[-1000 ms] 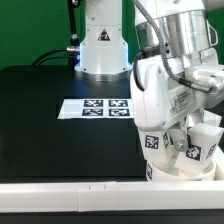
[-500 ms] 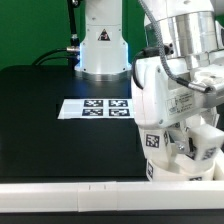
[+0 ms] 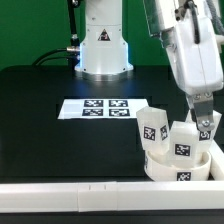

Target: Assemble stool

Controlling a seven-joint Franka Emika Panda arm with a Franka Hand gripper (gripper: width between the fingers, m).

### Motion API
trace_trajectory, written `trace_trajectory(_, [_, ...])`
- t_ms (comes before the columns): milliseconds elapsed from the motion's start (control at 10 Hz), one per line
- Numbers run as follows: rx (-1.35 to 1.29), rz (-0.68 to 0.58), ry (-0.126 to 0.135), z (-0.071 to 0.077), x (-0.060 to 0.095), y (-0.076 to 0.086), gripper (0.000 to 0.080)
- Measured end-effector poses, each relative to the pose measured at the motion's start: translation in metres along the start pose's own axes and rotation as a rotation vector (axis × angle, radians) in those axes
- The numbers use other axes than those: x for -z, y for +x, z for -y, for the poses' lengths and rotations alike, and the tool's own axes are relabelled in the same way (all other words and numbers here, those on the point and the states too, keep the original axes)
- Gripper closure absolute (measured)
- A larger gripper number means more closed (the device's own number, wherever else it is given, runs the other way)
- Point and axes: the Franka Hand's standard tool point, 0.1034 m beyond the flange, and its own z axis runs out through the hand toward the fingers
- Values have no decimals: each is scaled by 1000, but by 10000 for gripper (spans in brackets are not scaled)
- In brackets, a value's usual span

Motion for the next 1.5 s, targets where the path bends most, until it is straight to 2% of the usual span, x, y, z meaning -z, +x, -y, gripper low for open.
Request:
trace_trajectory(300, [247, -9, -4, 1, 0, 3, 151])
trace_trajectory(400, [497, 10, -64, -3, 3, 6, 151])
trace_trajectory(500, [621, 34, -122, -5, 9, 6, 151])
trace_trajectory(600, [694, 27, -120, -3, 12, 8, 151])
trace_trajectory(700, [761, -4, -86, -1, 12, 17, 151])
trace_trajectory(900, [889, -7, -101, -3, 11, 19, 151])
trace_trajectory(1000, [924, -2, -112, -4, 10, 21, 151])
trace_trajectory(1100, [992, 33, -184, -4, 8, 25, 151])
trace_trajectory(1200, [1005, 27, -188, 1, 4, 25, 151])
trace_trajectory(1400, [969, 13, -194, -14, -12, 19, 151])
trace_trajectory(1500, [965, 4, -194, -17, -14, 24, 151])
